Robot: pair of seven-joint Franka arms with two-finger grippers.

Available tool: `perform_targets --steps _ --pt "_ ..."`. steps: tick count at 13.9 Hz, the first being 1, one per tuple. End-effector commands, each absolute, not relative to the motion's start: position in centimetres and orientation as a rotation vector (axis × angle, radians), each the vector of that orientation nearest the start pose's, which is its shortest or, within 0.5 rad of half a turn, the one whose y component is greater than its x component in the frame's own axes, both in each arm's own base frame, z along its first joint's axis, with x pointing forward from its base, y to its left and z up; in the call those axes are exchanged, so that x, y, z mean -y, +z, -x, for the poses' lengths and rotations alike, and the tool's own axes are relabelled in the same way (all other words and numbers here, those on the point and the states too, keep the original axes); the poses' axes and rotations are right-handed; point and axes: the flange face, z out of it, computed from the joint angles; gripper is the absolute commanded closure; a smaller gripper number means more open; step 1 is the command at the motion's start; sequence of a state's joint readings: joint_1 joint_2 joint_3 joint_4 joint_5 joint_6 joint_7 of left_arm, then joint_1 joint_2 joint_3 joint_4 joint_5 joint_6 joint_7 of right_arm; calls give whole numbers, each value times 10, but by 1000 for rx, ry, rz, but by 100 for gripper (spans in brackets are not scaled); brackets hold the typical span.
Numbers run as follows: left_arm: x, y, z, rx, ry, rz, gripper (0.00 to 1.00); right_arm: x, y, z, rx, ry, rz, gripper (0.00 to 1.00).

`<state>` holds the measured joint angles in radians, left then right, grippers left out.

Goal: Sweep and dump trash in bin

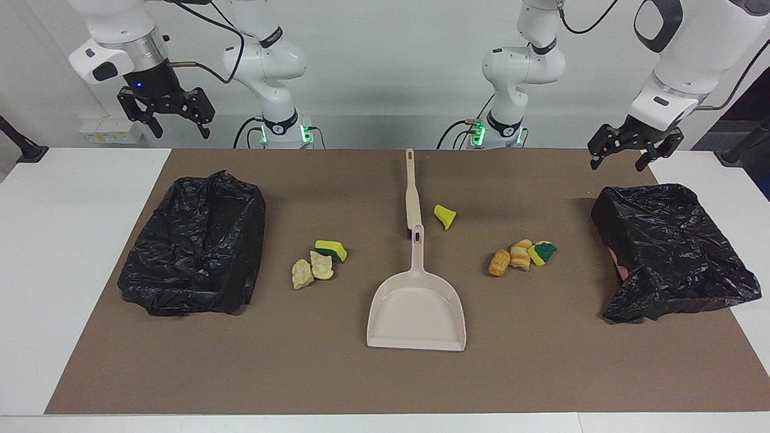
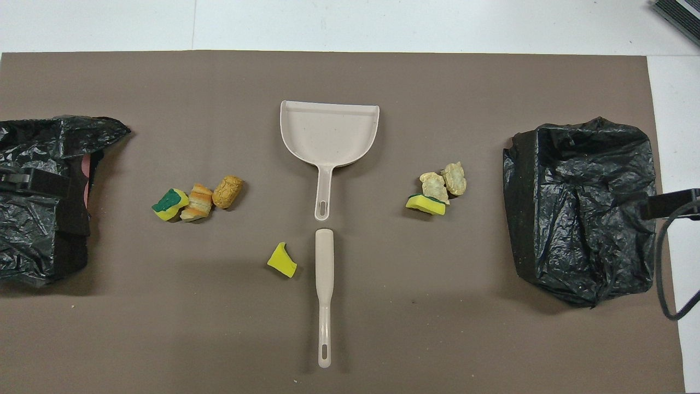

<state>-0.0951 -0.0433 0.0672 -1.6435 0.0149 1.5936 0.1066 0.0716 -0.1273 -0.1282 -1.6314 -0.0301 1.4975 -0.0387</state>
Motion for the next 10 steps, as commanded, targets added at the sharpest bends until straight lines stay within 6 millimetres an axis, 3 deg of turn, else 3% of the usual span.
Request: perform_targets --steps 1,10 --pt "18 617 -539 -238 -6 3113 0 44 659 -497 18 39 3170 0" --pt "18 605 -533 -246 42 3119 0 40 659 -494 17 63 3171 0"
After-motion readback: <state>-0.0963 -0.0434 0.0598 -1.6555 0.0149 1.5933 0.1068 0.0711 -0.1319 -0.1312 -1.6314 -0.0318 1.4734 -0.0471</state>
